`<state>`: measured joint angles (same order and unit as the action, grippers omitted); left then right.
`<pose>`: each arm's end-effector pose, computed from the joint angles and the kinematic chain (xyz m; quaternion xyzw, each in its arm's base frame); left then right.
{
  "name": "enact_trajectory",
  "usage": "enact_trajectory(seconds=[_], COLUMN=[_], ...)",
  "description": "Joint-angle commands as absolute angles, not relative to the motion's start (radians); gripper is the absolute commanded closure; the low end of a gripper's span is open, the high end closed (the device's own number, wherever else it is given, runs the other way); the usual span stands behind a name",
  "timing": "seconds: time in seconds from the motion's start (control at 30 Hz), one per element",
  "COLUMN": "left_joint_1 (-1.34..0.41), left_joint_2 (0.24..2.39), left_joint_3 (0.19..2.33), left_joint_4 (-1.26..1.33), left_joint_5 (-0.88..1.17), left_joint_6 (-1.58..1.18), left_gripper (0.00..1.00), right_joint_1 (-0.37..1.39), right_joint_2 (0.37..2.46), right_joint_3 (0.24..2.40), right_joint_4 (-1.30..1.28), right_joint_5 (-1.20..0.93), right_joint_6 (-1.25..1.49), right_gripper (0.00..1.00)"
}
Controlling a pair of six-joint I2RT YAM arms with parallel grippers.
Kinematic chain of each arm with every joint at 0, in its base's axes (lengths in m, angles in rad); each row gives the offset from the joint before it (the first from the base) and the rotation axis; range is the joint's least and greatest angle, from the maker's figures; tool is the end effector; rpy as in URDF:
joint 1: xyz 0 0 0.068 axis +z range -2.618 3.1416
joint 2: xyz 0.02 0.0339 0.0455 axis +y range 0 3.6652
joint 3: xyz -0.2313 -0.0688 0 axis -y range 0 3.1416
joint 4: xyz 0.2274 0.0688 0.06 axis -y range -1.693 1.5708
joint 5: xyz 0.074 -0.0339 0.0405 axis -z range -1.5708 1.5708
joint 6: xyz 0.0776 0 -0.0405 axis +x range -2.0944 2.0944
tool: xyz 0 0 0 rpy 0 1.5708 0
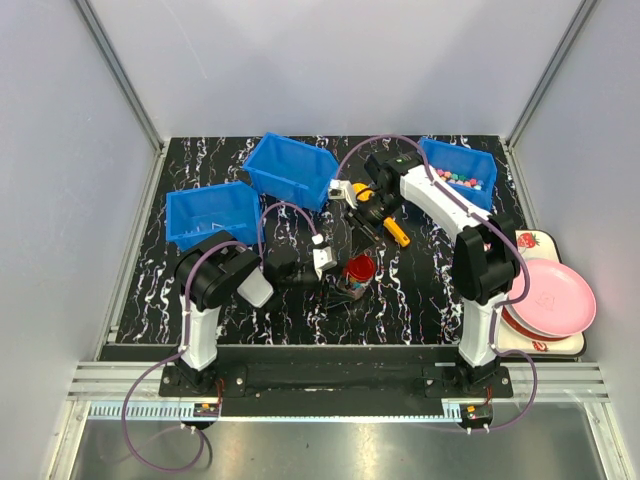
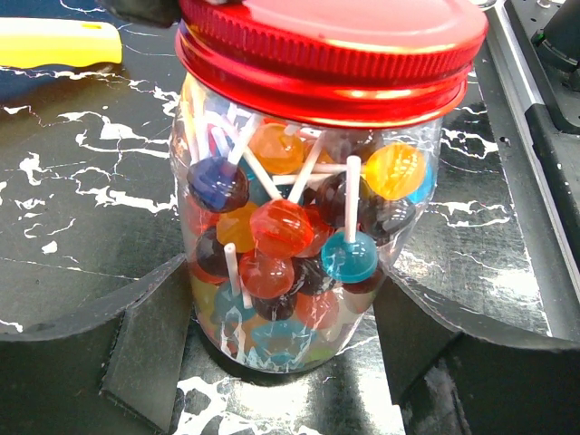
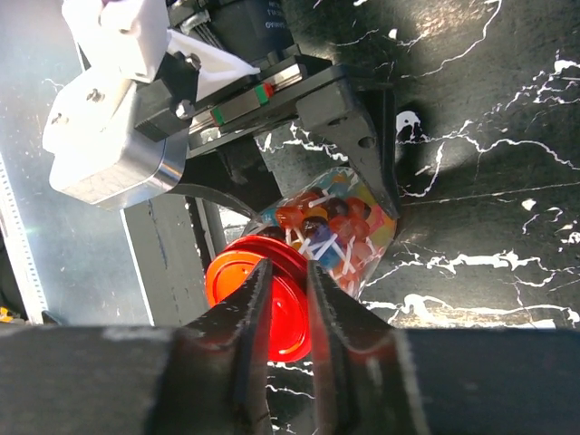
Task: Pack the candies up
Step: Screw the bottle lid onto the packing bottle, then reset both arms
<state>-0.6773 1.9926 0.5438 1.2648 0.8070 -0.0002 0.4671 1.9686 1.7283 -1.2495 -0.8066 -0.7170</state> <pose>0.2200 -0.2489 0.0828 0.4716 0.5838 -0.4801 0.4541 0.2918 0.2099 0.2036 -0.5261 0.7537 0.3844 0.0858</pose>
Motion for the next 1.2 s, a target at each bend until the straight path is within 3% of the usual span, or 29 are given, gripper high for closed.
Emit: enact_trajectory(seconds=[0.0, 0.1, 0.17, 0.2, 0.23, 0.33, 0.6, 0.8, 0.87, 0.9, 1.17], left_joint_1=[-0.664, -0.663, -0.661, -0.660, -0.658, -0.658, -0.658, -0.632, -0.621, -0.620, -0.614], left_joint_2=[1.959, 1.951, 1.944, 1.934, 1.930, 1.921, 1.865, 1.679, 1.588, 1.557, 1.252], left_joint_3=[0.569, 0.558, 0.545, 0.542, 0.535, 0.519, 0.468, 0.411, 0.410, 0.411, 0.439], left_joint_4=[1.424, 1.427, 1.420, 1.413, 1.413, 1.414, 1.401, 1.174, 1.004, 0.938, 0.400], left_joint_5=[0.775, 0.764, 0.753, 0.752, 0.747, 0.741, 0.742, 0.765, 0.775, 0.776, 0.695], left_joint_6=[0.002, 0.014, 0.028, 0.034, 0.038, 0.048, 0.080, 0.208, 0.271, 0.299, 0.478], left_gripper=[0.80, 0.80, 0.71, 0.60, 0.36, 0.01, 0.01, 0.01, 0.01, 0.01, 0.01], right_joint_1=[0.460, 0.460, 0.460, 0.460, 0.460, 0.460, 0.460, 0.460, 0.460, 0.459, 0.457], right_joint_2=[1.968, 1.993, 2.013, 2.019, 2.028, 2.037, 1.997, 1.887, 1.853, 1.820, 1.570], right_joint_3=[1.797, 1.870, 1.908, 1.942, 1.957, 2.011, 2.074, 2.033, 2.013, 2.010, 1.890], right_joint_4=[-1.321, -1.367, -1.396, -1.405, -1.414, -1.437, -1.450, -1.398, -1.347, -1.330, -1.108], right_joint_5=[-0.822, -0.860, -0.880, -0.888, -0.899, -0.914, -0.920, -0.830, -0.757, -0.726, -0.356], right_joint_6=[-0.719, -0.738, -0.741, -0.744, -0.744, -0.744, -0.723, -0.664, -0.617, -0.598, -0.485], right_gripper=[0.70, 0.66, 0.64, 0.63, 0.63, 0.61, 0.58, 0.41, 0.20, 0.01, 0.00])
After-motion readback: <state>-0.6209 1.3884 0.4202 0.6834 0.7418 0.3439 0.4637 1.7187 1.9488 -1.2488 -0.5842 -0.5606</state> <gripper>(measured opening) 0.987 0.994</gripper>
